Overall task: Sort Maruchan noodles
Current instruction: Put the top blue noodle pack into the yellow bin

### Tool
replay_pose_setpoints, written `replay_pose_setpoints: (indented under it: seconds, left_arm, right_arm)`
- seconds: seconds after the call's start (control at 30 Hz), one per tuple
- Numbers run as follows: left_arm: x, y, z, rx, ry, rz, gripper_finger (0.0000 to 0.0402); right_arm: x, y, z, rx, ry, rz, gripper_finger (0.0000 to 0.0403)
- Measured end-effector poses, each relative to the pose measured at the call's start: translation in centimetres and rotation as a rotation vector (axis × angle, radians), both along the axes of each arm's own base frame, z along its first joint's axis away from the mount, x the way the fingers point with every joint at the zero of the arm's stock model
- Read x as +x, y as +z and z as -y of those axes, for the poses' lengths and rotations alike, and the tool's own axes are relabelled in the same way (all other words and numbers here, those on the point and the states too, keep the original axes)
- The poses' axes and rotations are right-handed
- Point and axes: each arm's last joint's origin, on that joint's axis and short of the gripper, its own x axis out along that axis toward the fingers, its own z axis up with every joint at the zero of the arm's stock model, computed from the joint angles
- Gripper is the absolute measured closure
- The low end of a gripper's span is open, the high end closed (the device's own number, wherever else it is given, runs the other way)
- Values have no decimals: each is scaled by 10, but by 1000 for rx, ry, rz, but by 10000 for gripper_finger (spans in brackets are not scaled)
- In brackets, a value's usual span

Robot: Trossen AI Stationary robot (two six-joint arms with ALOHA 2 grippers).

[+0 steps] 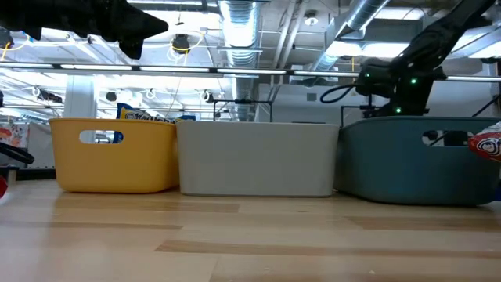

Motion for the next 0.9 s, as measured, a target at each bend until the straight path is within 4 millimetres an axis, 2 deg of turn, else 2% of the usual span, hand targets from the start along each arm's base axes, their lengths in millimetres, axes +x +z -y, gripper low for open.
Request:
replay_pose_setpoints:
  seconds: [0.07, 0.13, 0.23, 0.3, 0.33, 0.47, 0.6, 0.77, 0.9]
  left_arm:
    - [0, 0, 0, 0, 0, 0, 401]
    - [0, 0, 0, 0, 0, -1, 401]
    - [0, 0, 0, 4, 7, -1, 401]
    - [0, 0, -1, 21, 31, -3, 402]
    - [0, 0, -1, 25, 47, -5, 401]
    - [0, 0, -3, 20, 91, -6, 402]
    - [0, 0, -3, 23, 106, -5, 402]
    - [-1, 0, -3, 42, 108, -5, 402]
    - [-1, 1, -4, 40, 136, 0, 401]
  right_arm:
    - [0, -2, 0, 9, 2, -14, 153]
    - [-1, -4, 0, 7, 1, -38, 182]
    - [-3, -5, -1, 1, -6, -81, 271]
    - [-4, -5, -1, -5, 4, -97, 353]
    - [-4, -4, -1, -9, 7, -99, 374]
    - [-6, 4, -5, -12, 19, -104, 391]
    - [-7, 28, -14, -25, 44, -75, 394]
    - [3, 74, -27, -192, 93, 90, 394]
    - [19, 103, -43, -309, 192, 344, 394]
